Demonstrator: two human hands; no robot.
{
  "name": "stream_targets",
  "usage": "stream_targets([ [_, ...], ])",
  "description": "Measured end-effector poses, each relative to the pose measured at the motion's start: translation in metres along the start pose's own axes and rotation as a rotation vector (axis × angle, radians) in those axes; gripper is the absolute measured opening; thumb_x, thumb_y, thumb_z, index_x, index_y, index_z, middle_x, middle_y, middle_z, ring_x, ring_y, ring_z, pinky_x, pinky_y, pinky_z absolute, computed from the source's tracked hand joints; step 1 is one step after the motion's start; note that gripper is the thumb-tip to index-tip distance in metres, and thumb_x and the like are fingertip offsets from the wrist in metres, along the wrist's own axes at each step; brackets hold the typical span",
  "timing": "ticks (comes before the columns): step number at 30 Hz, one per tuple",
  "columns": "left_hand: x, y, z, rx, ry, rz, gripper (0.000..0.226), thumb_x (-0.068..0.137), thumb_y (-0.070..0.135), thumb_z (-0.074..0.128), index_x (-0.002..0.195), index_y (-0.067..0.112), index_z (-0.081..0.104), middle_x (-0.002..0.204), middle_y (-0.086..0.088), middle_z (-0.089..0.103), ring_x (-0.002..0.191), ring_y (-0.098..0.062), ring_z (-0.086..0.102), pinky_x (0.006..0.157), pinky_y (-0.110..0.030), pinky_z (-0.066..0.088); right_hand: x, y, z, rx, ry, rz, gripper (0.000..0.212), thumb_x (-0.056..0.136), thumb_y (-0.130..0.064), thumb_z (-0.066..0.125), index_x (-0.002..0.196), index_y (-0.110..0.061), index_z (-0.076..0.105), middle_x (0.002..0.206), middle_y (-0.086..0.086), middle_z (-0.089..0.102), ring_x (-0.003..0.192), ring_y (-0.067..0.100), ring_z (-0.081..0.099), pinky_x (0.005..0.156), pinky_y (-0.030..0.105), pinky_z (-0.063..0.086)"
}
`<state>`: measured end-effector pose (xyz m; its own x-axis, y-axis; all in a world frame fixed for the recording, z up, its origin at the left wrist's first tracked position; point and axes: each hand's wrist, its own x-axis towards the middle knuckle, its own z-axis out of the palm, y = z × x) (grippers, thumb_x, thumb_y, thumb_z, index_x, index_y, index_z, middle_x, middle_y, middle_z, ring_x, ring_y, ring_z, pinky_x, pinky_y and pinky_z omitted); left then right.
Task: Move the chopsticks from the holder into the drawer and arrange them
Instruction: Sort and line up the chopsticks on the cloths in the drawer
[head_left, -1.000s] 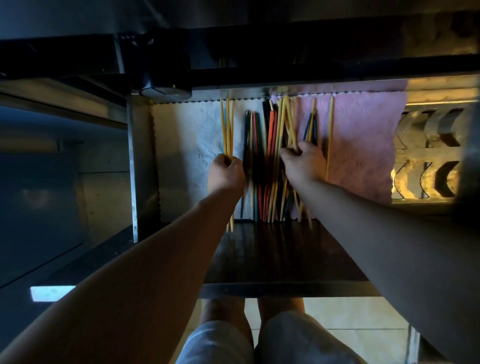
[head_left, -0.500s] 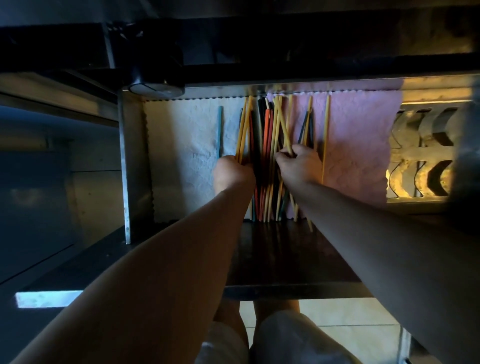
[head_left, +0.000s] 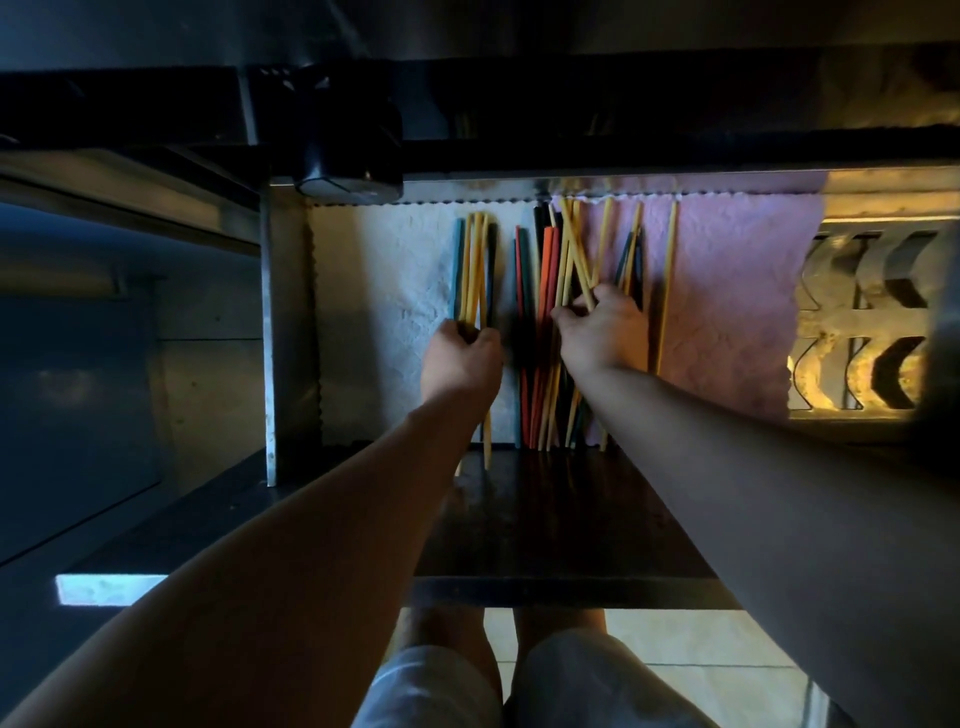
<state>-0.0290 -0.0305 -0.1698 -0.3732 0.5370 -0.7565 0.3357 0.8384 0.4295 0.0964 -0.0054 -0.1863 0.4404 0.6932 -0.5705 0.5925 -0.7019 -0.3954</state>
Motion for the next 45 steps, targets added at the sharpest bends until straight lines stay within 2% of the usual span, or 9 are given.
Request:
stream_targets([
  [8, -0.006, 0.003, -0.001, -0.067, -0.026, 0.019, 0.014, 0.089, 0.019, 0.053, 0.090, 0.008, 0.062, 0.084, -0.012, 0.071, 0.052, -0.011, 0.052, 0.037, -0.016, 0.036, -0.002, -0.008, -0.002, -0.131, -0.068, 0.051, 0.029, 0.081, -0.030, 0.066, 0.102, -0.009, 0.066, 0.103, 0.007, 0.070, 0.091, 0.025, 0.068, 0.070, 0.025, 0.049],
  [15, -0.011, 0.010, 0.008, -0.152, -0.029, -0.015, 0.016, 0.074, 0.029, 0.047, 0.071, 0.014, 0.052, 0.068, -0.008, 0.058, 0.073, -0.035, 0.066, 0.069, -0.044, 0.055, -0.008, -0.006, -0.019, -0.019, -0.079, 0.016, 0.028, 0.086, -0.031, 0.053, 0.094, -0.007, 0.065, 0.104, 0.016, 0.066, 0.098, 0.033, 0.062, 0.078, 0.029, 0.046],
  [17, -0.011, 0.010, 0.014, -0.196, -0.052, -0.047, 0.016, 0.065, 0.029, 0.042, 0.069, 0.015, 0.047, 0.062, -0.005, 0.051, 0.067, -0.034, 0.059, 0.067, -0.048, 0.052, -0.011, -0.005, -0.027, 0.001, -0.070, -0.004, 0.028, 0.090, -0.027, 0.048, 0.099, -0.006, 0.064, 0.108, 0.017, 0.065, 0.102, 0.034, 0.060, 0.083, 0.030, 0.045],
  [25, -0.028, 0.021, 0.035, -0.116, -0.086, -0.015, 0.006, 0.086, 0.019, 0.062, 0.080, 0.016, 0.061, 0.060, 0.005, 0.053, 0.056, -0.013, 0.051, 0.048, -0.019, 0.040, -0.003, 0.015, -0.049, 0.072, -0.044, 0.102, 0.043, 0.099, -0.028, 0.043, 0.135, -0.002, 0.044, 0.135, 0.021, 0.050, 0.123, 0.035, 0.046, 0.089, 0.029, 0.028],
  [29, -0.026, 0.020, 0.049, -0.099, -0.097, -0.009, 0.012, 0.083, 0.024, 0.069, 0.092, 0.017, 0.072, 0.072, 0.000, 0.065, 0.072, -0.019, 0.064, 0.059, -0.020, 0.046, 0.004, 0.023, -0.048, 0.317, -0.011, 0.107, 0.020, 0.087, -0.034, 0.060, 0.093, -0.015, 0.062, 0.097, 0.015, 0.064, 0.094, 0.031, 0.061, 0.083, 0.035, 0.045],
  [32, -0.027, 0.024, 0.059, -0.075, -0.053, -0.025, 0.026, 0.082, 0.028, 0.070, 0.101, 0.012, 0.074, 0.080, -0.005, 0.067, 0.083, -0.026, 0.068, 0.065, -0.027, 0.047, 0.009, 0.033, -0.046, 0.449, -0.038, 0.143, 0.023, 0.067, -0.049, 0.059, 0.064, -0.027, 0.051, 0.064, -0.003, 0.053, 0.069, 0.025, 0.056, 0.065, 0.037, 0.043],
  [35, -0.030, 0.030, 0.071, -0.032, -0.031, -0.048, 0.031, 0.083, 0.030, 0.070, 0.104, 0.008, 0.072, 0.088, -0.011, 0.070, 0.088, -0.028, 0.068, 0.067, -0.028, 0.046, 0.010, 0.037, -0.050, 0.476, -0.053, 0.129, 0.023, 0.071, -0.044, 0.060, 0.063, -0.025, 0.051, 0.060, -0.005, 0.050, 0.060, 0.022, 0.053, 0.063, 0.035, 0.042],
  [39, -0.033, 0.039, 0.083, 0.012, 0.000, -0.073, 0.035, 0.082, 0.033, 0.070, 0.109, 0.011, 0.070, 0.105, -0.014, 0.072, 0.100, -0.034, 0.067, 0.080, -0.035, 0.053, 0.009, 0.042, -0.054, 0.453, -0.041, 0.107, 0.015, 0.085, -0.026, 0.064, 0.076, -0.018, 0.056, 0.077, 0.003, 0.059, 0.076, 0.021, 0.058, 0.068, 0.026, 0.041],
  [45, -0.029, 0.040, 0.085, 0.080, 0.023, -0.094, 0.031, 0.084, 0.027, 0.066, 0.108, 0.005, 0.067, 0.106, -0.017, 0.069, 0.101, -0.036, 0.066, 0.078, -0.033, 0.049, 0.012, 0.049, -0.053, 0.436, -0.112, 0.079, 0.009, 0.088, -0.022, 0.062, 0.088, -0.017, 0.055, 0.082, 0.004, 0.058, 0.076, 0.020, 0.056, 0.069, 0.024, 0.039],
])
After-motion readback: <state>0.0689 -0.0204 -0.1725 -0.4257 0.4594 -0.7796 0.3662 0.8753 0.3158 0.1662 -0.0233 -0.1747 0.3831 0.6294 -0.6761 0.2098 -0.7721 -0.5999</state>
